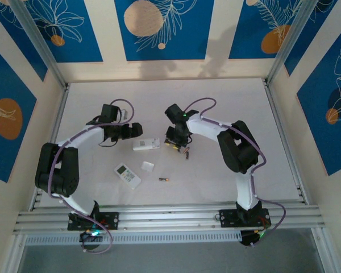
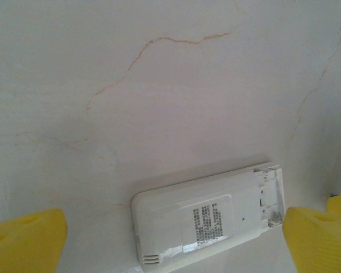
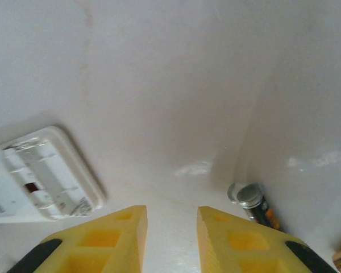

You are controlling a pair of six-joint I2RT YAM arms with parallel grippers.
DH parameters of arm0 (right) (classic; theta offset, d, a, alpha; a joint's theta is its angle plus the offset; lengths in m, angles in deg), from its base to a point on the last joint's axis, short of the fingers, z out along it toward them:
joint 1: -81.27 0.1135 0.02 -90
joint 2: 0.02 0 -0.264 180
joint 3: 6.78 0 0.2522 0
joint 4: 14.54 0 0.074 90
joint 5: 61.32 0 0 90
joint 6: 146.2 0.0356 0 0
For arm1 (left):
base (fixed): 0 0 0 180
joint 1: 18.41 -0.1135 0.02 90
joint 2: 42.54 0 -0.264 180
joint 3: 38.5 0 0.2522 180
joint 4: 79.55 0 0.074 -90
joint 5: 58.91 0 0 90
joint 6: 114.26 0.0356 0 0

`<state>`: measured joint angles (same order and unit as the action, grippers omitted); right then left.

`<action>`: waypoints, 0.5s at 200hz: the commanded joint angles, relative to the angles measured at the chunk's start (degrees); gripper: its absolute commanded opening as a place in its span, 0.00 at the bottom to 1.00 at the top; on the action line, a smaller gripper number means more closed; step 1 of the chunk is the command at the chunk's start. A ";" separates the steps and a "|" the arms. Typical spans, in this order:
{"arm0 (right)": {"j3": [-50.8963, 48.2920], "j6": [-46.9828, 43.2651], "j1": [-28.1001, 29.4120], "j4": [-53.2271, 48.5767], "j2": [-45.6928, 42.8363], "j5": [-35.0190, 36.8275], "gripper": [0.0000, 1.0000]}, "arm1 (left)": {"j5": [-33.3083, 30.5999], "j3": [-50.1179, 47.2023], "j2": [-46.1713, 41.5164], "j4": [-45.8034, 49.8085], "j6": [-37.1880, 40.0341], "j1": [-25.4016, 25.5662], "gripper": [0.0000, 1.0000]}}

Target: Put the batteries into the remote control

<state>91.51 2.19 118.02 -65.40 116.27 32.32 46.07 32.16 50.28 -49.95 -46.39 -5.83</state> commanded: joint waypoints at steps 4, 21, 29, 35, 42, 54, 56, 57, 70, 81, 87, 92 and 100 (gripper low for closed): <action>0.76 -2.10 0.05 -3.31 -5.94 2.84 0.32 | 0.83 -0.41 -1.53 -0.02 -0.28 -0.54 0.97; 0.37 -4.65 0.13 -5.74 -7.29 6.87 0.32 | 0.85 -0.61 -2.31 -0.10 -0.50 -0.53 0.97; 0.32 -6.96 0.24 -7.19 -7.31 9.10 0.33 | 1.00 -0.74 -2.61 -0.19 -0.62 -0.52 0.98; 0.41 -8.83 0.31 -8.04 -7.10 10.30 0.33 | 1.21 -0.83 -2.81 -0.29 -0.65 -0.54 0.98; 0.53 -11.13 0.43 -8.88 -6.70 11.33 0.34 | 1.34 -0.96 -2.98 -0.29 -0.81 -0.52 0.98; 1.32 -14.84 0.80 -10.27 -5.68 12.13 0.39 | 1.45 -0.97 -3.16 -0.06 -0.81 -0.53 0.98; 1.53 -15.38 0.89 -10.60 -5.43 12.30 0.39 | 1.52 -0.98 -3.17 -0.03 -0.85 -0.54 0.98; 1.57 -15.57 0.92 -10.70 -5.31 12.37 0.40 | 1.53 -0.99 -3.25 -0.02 -0.88 -0.54 0.98; 2.37 -18.06 1.26 -11.67 -3.60 12.96 0.46 | 1.58 -1.10 -3.28 -0.15 -0.81 -0.54 0.98; 2.68 -19.23 1.39 -11.68 -2.27 12.93 0.49 | 1.64 -1.19 -3.21 -0.17 -0.90 -0.53 0.99; 2.77 -20.01 1.47 -11.21 -1.64 12.19 0.49 | 1.69 -1.25 -3.09 -0.10 -1.04 -0.53 0.99; 2.96 -20.53 1.47 -10.72 -1.09 11.39 0.49 | 1.88 -1.20 -3.04 -0.13 -1.03 -0.54 0.99; 3.30 -21.09 1.56 -10.25 -0.46 10.51 0.48 | 1.98 -1.27 -2.99 -0.16 -1.15 -0.54 0.99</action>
<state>92.82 -13.59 119.00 -73.93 113.01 43.14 46.31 31.60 48.27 -50.00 -46.82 -5.83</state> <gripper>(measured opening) 0.485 0.988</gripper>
